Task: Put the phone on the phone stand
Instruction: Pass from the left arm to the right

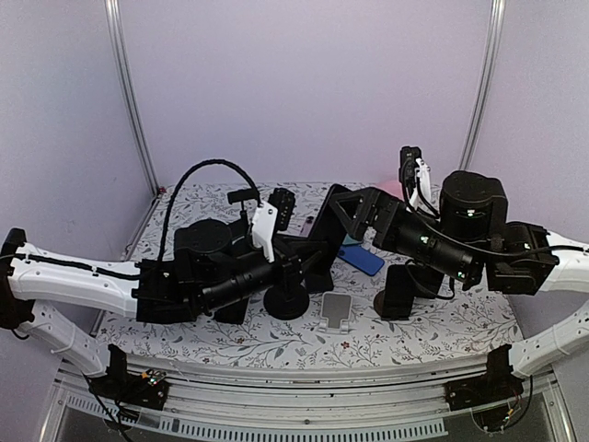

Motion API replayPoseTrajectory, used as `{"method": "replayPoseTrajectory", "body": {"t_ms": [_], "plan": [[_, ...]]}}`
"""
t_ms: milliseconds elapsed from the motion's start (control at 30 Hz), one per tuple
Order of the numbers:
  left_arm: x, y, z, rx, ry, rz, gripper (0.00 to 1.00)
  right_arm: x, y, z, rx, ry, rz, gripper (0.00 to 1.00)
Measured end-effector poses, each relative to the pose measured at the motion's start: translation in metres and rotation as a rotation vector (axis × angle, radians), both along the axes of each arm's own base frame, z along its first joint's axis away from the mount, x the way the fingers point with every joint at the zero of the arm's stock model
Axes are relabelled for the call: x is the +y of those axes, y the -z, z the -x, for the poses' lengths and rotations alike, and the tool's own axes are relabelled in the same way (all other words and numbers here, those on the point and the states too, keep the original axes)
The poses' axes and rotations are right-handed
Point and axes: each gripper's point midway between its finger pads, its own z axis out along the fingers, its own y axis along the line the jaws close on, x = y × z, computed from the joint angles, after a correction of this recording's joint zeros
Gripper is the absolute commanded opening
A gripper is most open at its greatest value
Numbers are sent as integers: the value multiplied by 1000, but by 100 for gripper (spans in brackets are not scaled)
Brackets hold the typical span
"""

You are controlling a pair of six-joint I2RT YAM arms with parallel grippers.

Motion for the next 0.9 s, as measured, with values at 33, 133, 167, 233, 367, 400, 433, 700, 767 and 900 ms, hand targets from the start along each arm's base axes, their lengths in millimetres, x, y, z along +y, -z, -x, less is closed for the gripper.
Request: {"method": "replayPoseTrajectory", "body": {"t_ms": [33, 133, 167, 233, 367, 400, 433, 700, 767, 900], "plan": [[-1, 0, 0, -3, 4, 1, 0, 0, 1, -2, 3, 2, 1, 99], [-4, 2, 0, -9, 9, -3, 0, -3, 1, -9, 7, 12, -5, 99], [-5, 4, 0, -10, 11, -7, 0, -3, 0, -10, 8, 12, -8, 99], [-7, 6, 0, -13, 13, -14, 0, -2, 1, -13, 10, 13, -8, 99], [-8, 10, -2, -16, 4, -26, 0, 3, 8, -16, 20, 7, 7, 99], [-8, 10, -2, -18, 4, -25, 0, 3, 9, -18, 24, 8, 7, 99], [-9, 8, -2, -21, 5, -19, 0, 3, 11, -18, 31, 6, 2, 99], [-10, 5, 1, -33, 27, 2, 0, 2, 21, -27, 65, 2, -14, 93], [-11, 5, 2, -35, 34, 2, 0, 3, 21, -27, 68, -3, -17, 92], [-11, 6, 3, -38, 41, 0, 0, 9, 25, -27, 71, -16, -9, 87]]}}
